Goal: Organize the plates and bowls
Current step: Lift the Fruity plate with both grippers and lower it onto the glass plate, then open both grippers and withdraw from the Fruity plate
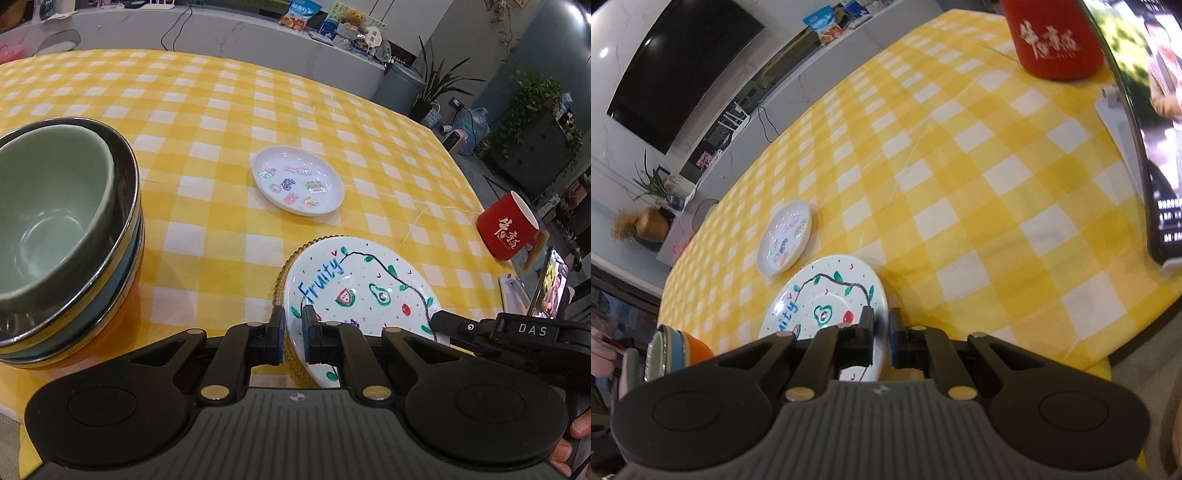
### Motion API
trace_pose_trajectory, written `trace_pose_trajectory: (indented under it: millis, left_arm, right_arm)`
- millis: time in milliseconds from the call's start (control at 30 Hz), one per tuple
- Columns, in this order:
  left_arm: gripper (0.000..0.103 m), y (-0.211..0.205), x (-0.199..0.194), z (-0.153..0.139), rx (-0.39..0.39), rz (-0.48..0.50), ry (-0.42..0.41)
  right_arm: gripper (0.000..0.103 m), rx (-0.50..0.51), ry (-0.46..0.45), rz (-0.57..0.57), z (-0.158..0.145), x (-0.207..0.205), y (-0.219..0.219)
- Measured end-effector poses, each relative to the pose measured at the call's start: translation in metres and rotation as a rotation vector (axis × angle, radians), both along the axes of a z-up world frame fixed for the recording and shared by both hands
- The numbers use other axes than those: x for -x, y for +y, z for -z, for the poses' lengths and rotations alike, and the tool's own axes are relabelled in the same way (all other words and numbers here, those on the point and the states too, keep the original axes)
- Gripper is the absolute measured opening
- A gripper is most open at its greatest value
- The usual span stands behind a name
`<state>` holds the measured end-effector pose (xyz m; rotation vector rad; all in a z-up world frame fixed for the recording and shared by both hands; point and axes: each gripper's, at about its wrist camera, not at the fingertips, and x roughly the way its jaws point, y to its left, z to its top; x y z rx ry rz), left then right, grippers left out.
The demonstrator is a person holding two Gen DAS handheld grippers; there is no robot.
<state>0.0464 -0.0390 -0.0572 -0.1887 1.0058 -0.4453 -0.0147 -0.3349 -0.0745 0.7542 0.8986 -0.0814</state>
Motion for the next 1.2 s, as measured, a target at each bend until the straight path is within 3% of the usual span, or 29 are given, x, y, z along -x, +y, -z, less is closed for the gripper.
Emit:
trace_pose_trajectory:
  millis: [67,333,500,700,767,1133,1200]
  left_arm:
    - [0.001,0.001,0.000,0.001,0.027,0.011,-0.002]
    - [0.001,-0.003,0.004,-0.002,-0.026,0.010,-0.054]
    - [0.015,-0.005,0.011,-0.008,-0.069,0.016,-0.124]
    - [0.026,-0.008,0.012,-0.002,-0.113,0.017,-0.111]
    - [0.031,-0.008,0.012,0.000,-0.114,0.018,-0.100]
    - [0.033,-0.007,0.008,0.009,-0.082,0.026,-0.026]
    - [0.028,-0.006,0.008,0.010,-0.061,0.027,-0.013]
  right_arm:
    - [0.006,0.017,0.002,-0.007,0.001,0.000,0.002]
    - [0.007,0.068,-0.003,-0.027,-0.001,0.000,0.010]
    - [0.010,0.149,-0.024,-0.062,-0.006,-0.002,0.019]
    - [0.017,0.268,-0.044,-0.100,-0.015,0.000,0.028]
    - [0.031,0.259,-0.029,-0.101,-0.014,0.001,0.028]
    - [0.030,0.169,0.024,-0.105,-0.001,-0.002,0.027]
    - [0.029,0.161,0.024,-0.104,-0.001,-0.003,0.027]
